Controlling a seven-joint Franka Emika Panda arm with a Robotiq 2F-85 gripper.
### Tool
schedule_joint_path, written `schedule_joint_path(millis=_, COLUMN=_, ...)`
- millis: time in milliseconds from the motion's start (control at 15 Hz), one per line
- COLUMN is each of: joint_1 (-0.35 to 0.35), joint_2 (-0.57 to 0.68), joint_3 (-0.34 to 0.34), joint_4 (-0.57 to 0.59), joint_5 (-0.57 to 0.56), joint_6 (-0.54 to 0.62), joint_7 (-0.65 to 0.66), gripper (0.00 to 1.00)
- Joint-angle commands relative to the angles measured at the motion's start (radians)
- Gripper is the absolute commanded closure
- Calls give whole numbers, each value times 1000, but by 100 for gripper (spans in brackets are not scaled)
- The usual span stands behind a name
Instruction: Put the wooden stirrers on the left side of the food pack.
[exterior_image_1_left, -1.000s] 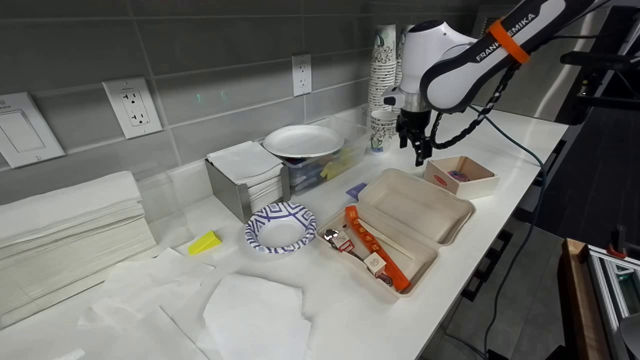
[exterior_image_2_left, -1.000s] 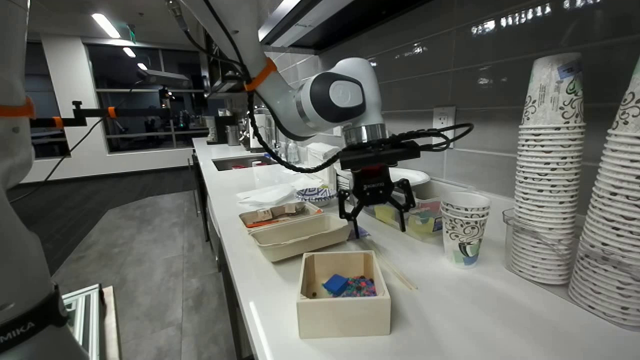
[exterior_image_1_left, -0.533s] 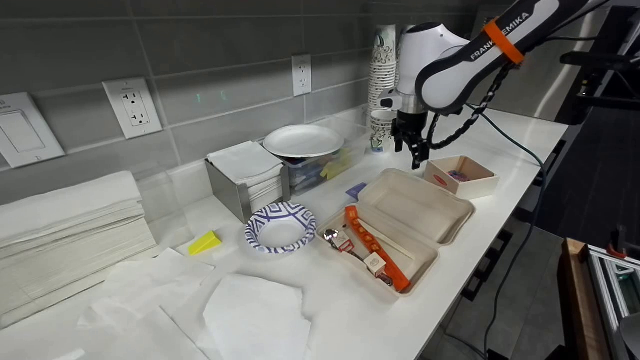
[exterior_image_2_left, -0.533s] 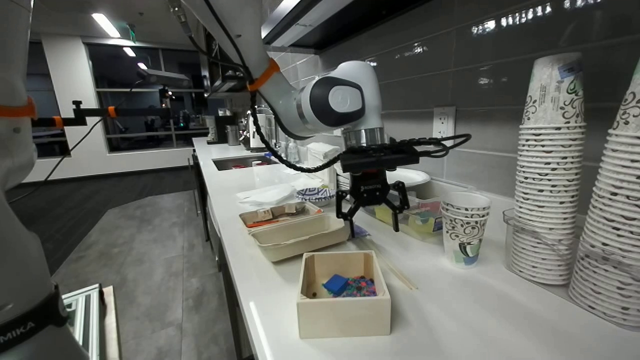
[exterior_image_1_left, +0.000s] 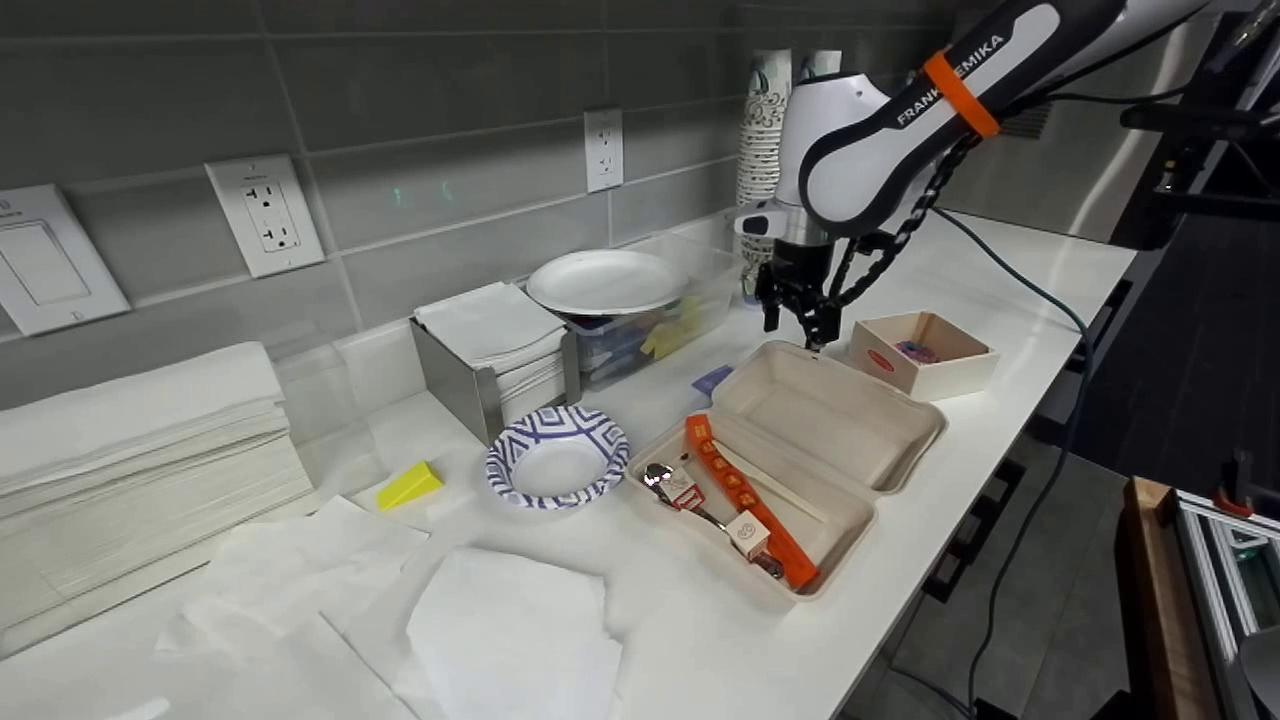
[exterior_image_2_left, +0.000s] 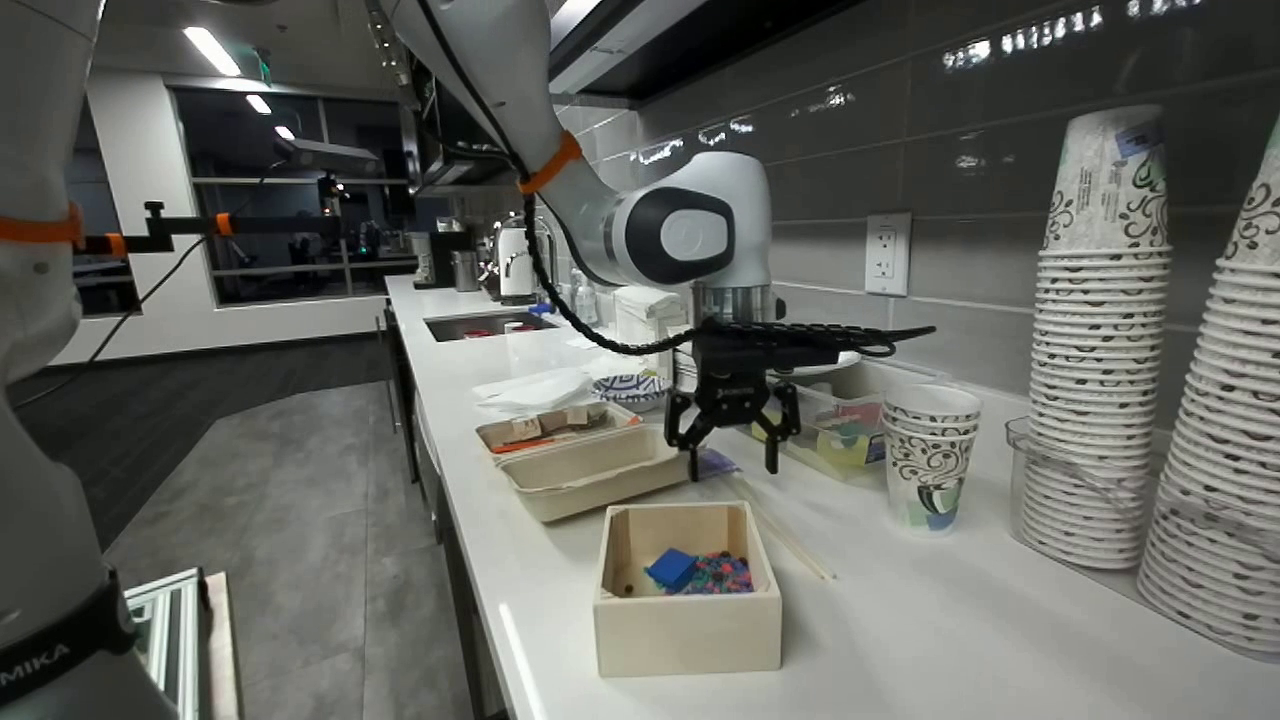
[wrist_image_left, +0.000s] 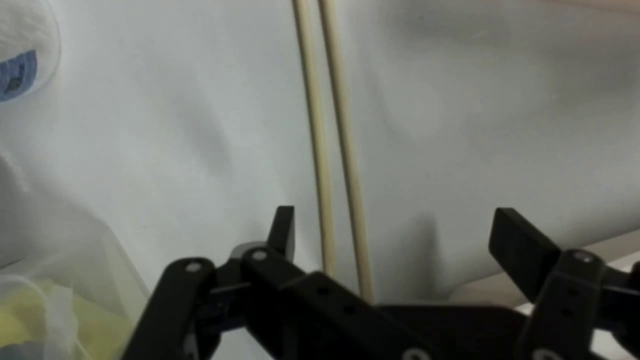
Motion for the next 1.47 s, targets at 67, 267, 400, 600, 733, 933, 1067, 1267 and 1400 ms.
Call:
schedule_joint_path(millis=67, joint_1=-37, joint_2=64, joint_3=26, joint_4=55, joint_5=45, joint_6=32, joint_7=-99, gripper=0)
schedule_joint_path(millis=267, joint_1=-54, joint_2=96, joint_3=34, joint_4=64, joint_5=58, joint_6=74, joint_7=-132, gripper=29)
schedule_joint_path(millis=400, joint_1=-65, joint_2=108, joint_3=40, joint_4=61, joint_5=62, joint_6=91, joint_7=-152, gripper=39)
schedule_joint_path(millis=600, joint_1=-80, joint_2=112, joint_3=52, joint_4=51, joint_5=66, joint_6=130, joint_7=-185, gripper=62)
schedule_joint_path(millis=733, joint_1=-83, joint_2=103, joint_3=54, joint_4=45, joint_5=65, joint_6=142, joint_7=-203, gripper=78)
schedule_joint_path(millis=933, joint_1=-83, joint_2=92, joint_3=57, joint_4=39, joint_5=62, joint_6=135, joint_7=-226, gripper=99)
schedule_joint_path(millis=1067, joint_1=-79, joint_2=87, joint_3=53, joint_4=37, joint_5=54, joint_6=121, joint_7=-236, gripper=100)
schedule_joint_path(millis=1267, joint_1=-73, joint_2=80, joint_3=44, joint_4=37, joint_5=45, joint_6=123, joint_7=-240, gripper=99)
schedule_joint_path(millis=1400, joint_1=-70, joint_2=71, joint_3=39, joint_4=36, joint_5=44, joint_6=115, joint_7=-229, gripper=100)
